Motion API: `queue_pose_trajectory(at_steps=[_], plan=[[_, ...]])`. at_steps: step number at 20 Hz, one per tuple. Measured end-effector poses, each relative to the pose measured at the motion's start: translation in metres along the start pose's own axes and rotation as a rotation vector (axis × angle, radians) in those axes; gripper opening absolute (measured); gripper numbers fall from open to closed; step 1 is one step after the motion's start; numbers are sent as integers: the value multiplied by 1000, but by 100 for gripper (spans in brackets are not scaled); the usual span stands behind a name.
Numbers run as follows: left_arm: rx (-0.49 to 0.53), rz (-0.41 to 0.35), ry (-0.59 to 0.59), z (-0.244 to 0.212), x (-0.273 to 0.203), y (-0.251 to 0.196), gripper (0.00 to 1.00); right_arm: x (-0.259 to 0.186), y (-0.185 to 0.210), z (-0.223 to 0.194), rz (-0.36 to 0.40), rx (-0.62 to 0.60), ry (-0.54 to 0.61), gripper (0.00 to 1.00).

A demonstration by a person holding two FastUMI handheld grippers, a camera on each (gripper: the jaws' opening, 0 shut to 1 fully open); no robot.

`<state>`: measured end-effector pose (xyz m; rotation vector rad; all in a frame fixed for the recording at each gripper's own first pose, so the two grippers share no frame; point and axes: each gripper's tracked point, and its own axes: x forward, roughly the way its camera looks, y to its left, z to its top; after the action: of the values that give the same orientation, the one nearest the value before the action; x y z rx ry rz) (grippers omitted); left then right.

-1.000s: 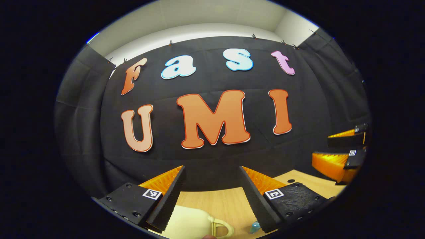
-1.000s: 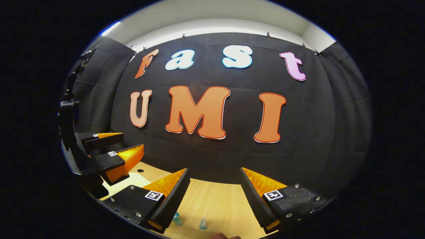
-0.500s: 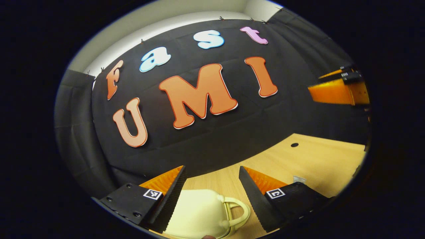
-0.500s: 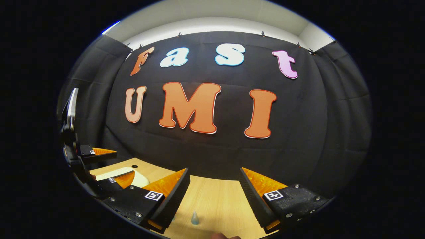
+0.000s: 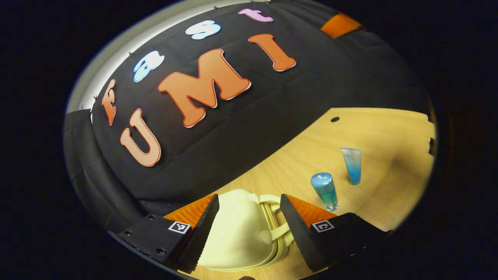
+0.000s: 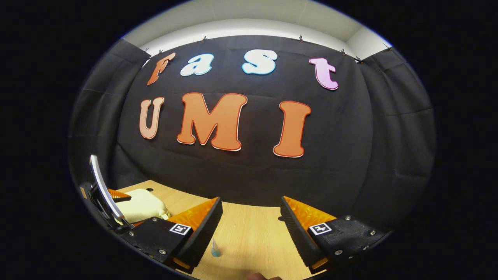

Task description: First open the suitcase, pack the skin care products into it, and then close the suitcase.

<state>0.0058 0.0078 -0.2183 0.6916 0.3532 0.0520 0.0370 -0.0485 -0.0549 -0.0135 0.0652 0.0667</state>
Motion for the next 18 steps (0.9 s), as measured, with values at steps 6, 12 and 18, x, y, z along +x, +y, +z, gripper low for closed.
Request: queue_pose_trajectory(at_steps=[6, 12, 18], plan=[[174, -34, 65, -43, 9, -29, 97, -8, -15, -10, -12, -5, 17, 94], [352, -61, 116, -70, 20, -47, 95, -9, -22, -18, -5, 10, 30, 94], [657, -56, 103, -76, 39, -68, 71, -6, -31, -24, 4, 20, 31, 94]])
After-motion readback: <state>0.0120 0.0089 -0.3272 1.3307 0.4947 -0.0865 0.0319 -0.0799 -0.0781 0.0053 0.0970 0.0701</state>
